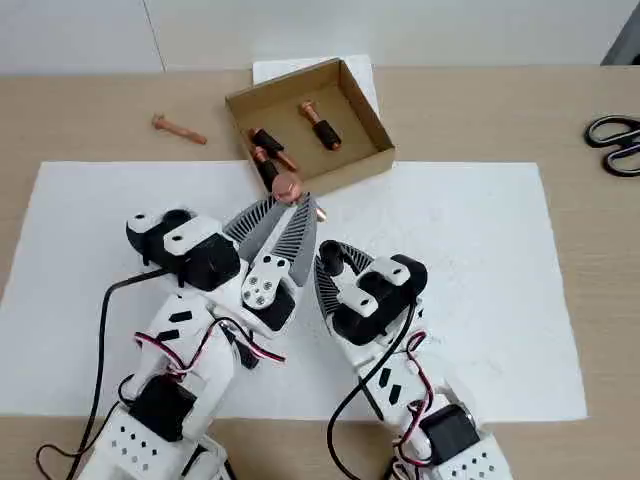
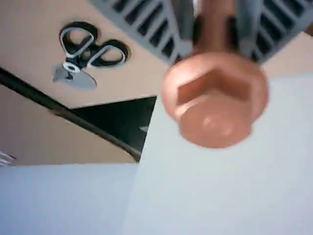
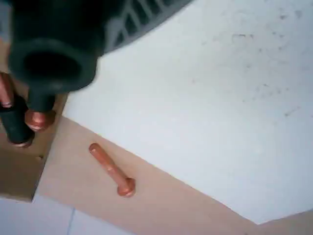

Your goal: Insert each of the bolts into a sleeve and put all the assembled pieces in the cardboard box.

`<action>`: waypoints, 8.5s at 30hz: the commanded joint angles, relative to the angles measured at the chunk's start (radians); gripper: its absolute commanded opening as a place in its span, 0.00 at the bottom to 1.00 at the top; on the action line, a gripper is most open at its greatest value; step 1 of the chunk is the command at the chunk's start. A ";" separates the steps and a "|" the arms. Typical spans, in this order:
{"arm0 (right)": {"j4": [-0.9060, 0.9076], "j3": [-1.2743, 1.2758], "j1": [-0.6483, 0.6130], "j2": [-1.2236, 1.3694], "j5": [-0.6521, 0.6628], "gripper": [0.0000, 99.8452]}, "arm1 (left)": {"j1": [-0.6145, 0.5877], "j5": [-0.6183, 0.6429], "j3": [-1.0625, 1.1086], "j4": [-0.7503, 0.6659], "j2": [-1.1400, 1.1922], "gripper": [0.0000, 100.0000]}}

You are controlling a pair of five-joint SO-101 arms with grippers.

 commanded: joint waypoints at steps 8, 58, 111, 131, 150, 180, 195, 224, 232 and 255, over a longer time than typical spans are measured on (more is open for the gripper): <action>0.004 0.006 -0.008 -0.002 0.066 0.00 | 0.025 0.000 -0.073 0.175 -0.018 0.01; -0.028 0.006 -0.070 -0.010 0.161 0.00 | 0.037 -0.129 -0.074 0.686 -0.018 0.34; -0.024 -0.631 0.375 0.552 0.180 0.00 | -0.253 -0.126 -0.117 0.724 -0.025 0.01; -0.137 -1.534 0.248 1.885 0.235 0.00 | -0.253 -0.126 -0.117 0.671 -0.025 0.01; 0.211 -2.817 0.242 2.838 0.358 0.00 | -0.253 -0.124 -0.111 0.660 -0.025 0.01; 0.814 -3.354 0.082 2.858 0.402 0.15 | -0.253 -0.123 -0.111 0.658 -0.025 0.01; 1.287 -3.362 -0.015 2.270 0.402 0.14 | -0.253 -0.123 -0.116 0.657 -0.025 0.01; 1.323 -2.691 0.311 1.283 0.167 0.15 | -0.253 -0.123 -0.113 0.658 -0.025 0.01; 1.267 -1.933 0.426 0.891 0.117 0.15 | -0.253 -0.123 -0.113 0.660 -0.025 0.01; 0.157 -0.388 -0.004 0.400 0.106 0.15 | -0.753 -0.058 -0.312 0.925 -0.028 0.01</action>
